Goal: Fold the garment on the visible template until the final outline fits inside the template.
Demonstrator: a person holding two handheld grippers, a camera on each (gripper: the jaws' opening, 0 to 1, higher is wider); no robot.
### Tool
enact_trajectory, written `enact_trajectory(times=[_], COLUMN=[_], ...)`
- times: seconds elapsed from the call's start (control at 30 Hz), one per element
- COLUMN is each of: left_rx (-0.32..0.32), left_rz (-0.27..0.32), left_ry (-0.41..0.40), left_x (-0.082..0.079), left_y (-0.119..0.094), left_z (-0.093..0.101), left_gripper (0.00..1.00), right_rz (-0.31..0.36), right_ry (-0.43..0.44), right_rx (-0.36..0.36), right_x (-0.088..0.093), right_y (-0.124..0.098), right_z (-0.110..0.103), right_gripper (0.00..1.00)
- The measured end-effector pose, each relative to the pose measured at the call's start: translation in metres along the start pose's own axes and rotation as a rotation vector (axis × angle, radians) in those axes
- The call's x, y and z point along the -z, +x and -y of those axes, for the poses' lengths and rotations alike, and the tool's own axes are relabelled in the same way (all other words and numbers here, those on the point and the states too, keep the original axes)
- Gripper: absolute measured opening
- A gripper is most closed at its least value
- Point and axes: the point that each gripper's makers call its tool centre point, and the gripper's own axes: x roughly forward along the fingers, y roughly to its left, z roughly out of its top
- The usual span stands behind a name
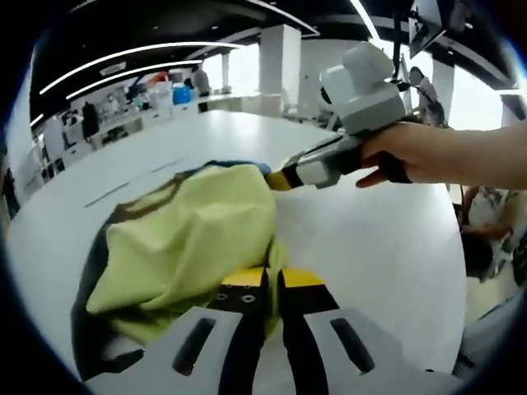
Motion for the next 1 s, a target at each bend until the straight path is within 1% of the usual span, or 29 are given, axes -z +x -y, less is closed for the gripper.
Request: enact_trajectory(times=[0.03,0.07,0.13,0.23,0.27,0.37,0.43,0.53,0.67,0.7,0.77,0.83,0.97,1.0], left_rx=[0.005,0.003,0.008,0.005,0.002,-0.022,-0.027,-0.053,-0.081,-0.087,-0.101,-0.116,-0.153,-0.161], left_rz=[0.016,0.046,0.078,0.121,0.122,0.169,0.199,0.207,0.224,0.225,0.222,0.209,0.172,0.162], left_ry=[-0.003,-0.016,-0.038,-0.05,-0.052,-0.095,-0.148,-0.185,-0.249,-0.254,-0.292,-0.308,-0.305,-0.318], left_x=[-0.005,-0.012,-0.021,-0.037,-0.038,-0.052,-0.058,-0.058,-0.057,-0.056,-0.052,-0.046,-0.033,-0.029], left_y=[-0.002,-0.006,-0.011,-0.021,-0.023,-0.03,-0.034,-0.037,-0.041,-0.041,-0.04,-0.038,-0.033,-0.032], left_z=[0.0,-0.003,-0.006,-0.016,-0.017,-0.033,-0.043,-0.058,-0.075,-0.078,-0.086,-0.094,-0.106,-0.111], left_gripper=[0.02,0.02,0.02,0.02,0.02,0.02,0.02,0.02,0.02,0.02,0.02,0.02,0.02,0.02], right_rz=[0.008,0.012,0.026,0.057,0.065,0.093,0.1,0.121,0.125,0.124,0.113,0.092,0.066,0.058], right_ry=[-0.003,-0.006,-0.013,-0.017,-0.015,0.0,0.004,-0.004,-0.006,-0.006,-0.002,0.009,0.016,0.02], right_rx=[-0.005,-0.007,-0.01,-0.014,-0.014,-0.02,-0.028,-0.039,-0.044,-0.044,-0.038,-0.034,-0.025,-0.019], right_x=[-0.003,-0.006,-0.013,-0.027,-0.03,-0.043,-0.048,-0.059,-0.064,-0.064,-0.06,-0.055,-0.047,-0.044], right_y=[-0.002,-0.003,-0.006,-0.01,-0.011,-0.015,-0.016,-0.019,-0.021,-0.021,-0.018,-0.016,-0.01,-0.005], right_z=[0.0,-0.001,-0.001,0.0,0.0,-0.001,-0.002,-0.004,-0.002,-0.001,0.004,0.007,0.011,0.015], right_gripper=[0.0,0.0,0.0,0.0,0.0,0.0,0.0,0.0,0.0,0.0,0.0,0.0,0.0,0.0])
